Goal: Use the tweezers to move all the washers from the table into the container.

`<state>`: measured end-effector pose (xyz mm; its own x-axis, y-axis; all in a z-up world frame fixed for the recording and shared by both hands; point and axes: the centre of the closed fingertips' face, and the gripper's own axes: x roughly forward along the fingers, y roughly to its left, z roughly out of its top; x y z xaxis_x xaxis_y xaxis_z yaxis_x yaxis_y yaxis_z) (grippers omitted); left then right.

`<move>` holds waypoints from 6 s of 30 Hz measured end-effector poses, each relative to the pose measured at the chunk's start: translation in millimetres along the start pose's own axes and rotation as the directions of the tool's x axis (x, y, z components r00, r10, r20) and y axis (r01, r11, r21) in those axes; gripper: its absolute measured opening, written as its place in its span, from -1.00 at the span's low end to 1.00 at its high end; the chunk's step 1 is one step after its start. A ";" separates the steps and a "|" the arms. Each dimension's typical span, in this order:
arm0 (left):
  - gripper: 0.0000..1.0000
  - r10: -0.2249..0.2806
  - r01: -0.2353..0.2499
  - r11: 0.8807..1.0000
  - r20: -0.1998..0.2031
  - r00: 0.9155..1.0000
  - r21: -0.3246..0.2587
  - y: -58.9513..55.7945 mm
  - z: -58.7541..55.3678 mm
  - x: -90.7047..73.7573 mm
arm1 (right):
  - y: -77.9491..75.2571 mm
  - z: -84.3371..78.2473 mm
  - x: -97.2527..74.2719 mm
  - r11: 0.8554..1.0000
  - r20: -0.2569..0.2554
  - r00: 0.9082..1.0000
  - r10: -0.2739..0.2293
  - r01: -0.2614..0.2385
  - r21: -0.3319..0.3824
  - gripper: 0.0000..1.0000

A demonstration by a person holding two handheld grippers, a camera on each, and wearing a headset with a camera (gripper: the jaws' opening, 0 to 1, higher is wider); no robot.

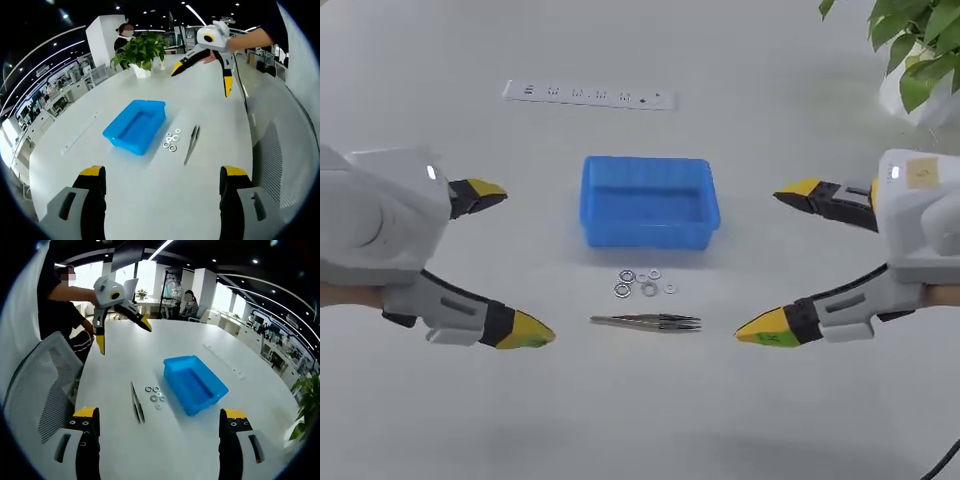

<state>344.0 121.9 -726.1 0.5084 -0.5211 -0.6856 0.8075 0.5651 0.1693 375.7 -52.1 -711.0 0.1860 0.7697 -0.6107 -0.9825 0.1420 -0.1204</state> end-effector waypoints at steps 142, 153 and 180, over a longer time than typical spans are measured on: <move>-0.86 -0.369 0.312 0.891 0.127 0.921 0.328 -90.4 119.6 76.0 | 38.6 -32.1 59.7 0.967 -0.027 0.983 0.184 -0.186 -0.172 -0.87; -0.89 -0.367 0.309 0.891 0.125 0.922 0.332 -88.2 115.7 74.5 | 39.0 -31.2 60.7 0.969 -0.021 0.982 0.187 -0.188 -0.162 -0.86; -0.90 -0.312 0.262 0.934 0.199 0.929 0.242 -70.7 97.0 21.7 | 59.5 18.4 81.2 0.954 0.036 0.976 0.213 -0.200 -0.222 -0.80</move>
<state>326.9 8.6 -684.2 0.2796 -0.7881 -0.5484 0.9600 0.2367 0.1493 332.2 30.3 -753.4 -0.0283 0.8039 -0.5941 -0.9735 -0.1570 -0.1662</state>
